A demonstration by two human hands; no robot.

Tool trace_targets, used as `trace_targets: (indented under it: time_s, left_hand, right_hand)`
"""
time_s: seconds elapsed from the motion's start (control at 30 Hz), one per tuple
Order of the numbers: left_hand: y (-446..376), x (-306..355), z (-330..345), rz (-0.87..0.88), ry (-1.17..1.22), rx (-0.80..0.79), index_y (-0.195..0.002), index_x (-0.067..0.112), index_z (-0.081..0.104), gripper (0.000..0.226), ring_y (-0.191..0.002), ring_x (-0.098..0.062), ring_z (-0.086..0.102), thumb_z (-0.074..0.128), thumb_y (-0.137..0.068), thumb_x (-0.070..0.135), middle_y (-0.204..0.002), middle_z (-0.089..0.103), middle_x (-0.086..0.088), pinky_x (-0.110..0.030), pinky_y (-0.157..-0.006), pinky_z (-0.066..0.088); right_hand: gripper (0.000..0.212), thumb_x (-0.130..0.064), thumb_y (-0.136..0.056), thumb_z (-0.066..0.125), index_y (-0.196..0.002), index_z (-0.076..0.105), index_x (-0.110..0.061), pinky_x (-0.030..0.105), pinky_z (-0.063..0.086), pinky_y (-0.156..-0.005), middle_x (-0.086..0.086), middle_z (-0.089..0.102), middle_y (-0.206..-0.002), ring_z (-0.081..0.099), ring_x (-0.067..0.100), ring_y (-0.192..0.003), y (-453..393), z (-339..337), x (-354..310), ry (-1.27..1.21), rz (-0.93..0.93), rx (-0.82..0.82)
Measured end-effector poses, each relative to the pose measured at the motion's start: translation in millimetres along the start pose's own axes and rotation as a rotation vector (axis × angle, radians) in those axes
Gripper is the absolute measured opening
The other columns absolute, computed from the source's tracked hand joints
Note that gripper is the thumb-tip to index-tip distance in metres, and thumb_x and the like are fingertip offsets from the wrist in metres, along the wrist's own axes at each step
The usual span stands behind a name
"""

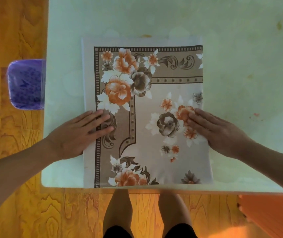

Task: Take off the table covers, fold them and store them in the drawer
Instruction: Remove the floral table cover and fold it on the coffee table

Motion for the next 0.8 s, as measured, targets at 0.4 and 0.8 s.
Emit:
trace_targets:
  time_s: [0.4, 0.8]
  left_hand:
    - [-0.1, -84.1, -18.3, -1.023, 1.539, 0.420, -0.099, 0.018, 0.073, 0.038, -0.100, -0.018, 0.071, 0.069, -0.089, 0.054, -0.098, 0.077, 0.005, -0.030, -0.084, 0.048]
    - [-12.9, -97.7, -33.9, -1.421, 0.842, 0.377, -0.109, 0.008, 0.053, 0.030, -0.091, -0.037, 0.055, 0.034, -0.110, 0.032, -0.100, 0.058, -0.015, -0.041, -0.075, 0.038]
  right_hand:
    - [0.036, -0.041, -0.096, 0.064, -0.069, 0.070, -0.018, 0.033, 0.040, -0.068, -0.006, 0.060, -0.063, 0.054, 0.020, -0.070, -22.9, -15.6, 95.6, -1.094, 1.081, 0.148]
    - [0.031, -0.033, -0.103, 0.043, -0.097, 0.055, -0.006, 0.040, 0.031, -0.069, 0.025, 0.064, -0.099, 0.057, 0.044, -0.090, -42.6, -27.6, 93.8, -0.411, 1.377, 0.327]
Point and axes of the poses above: each hand's wrist, its own y-axis away from the middle knuckle, its own z-axis out of the palm, x = y × z, the point moved 9 cm from there along -y, towards the middle knuckle
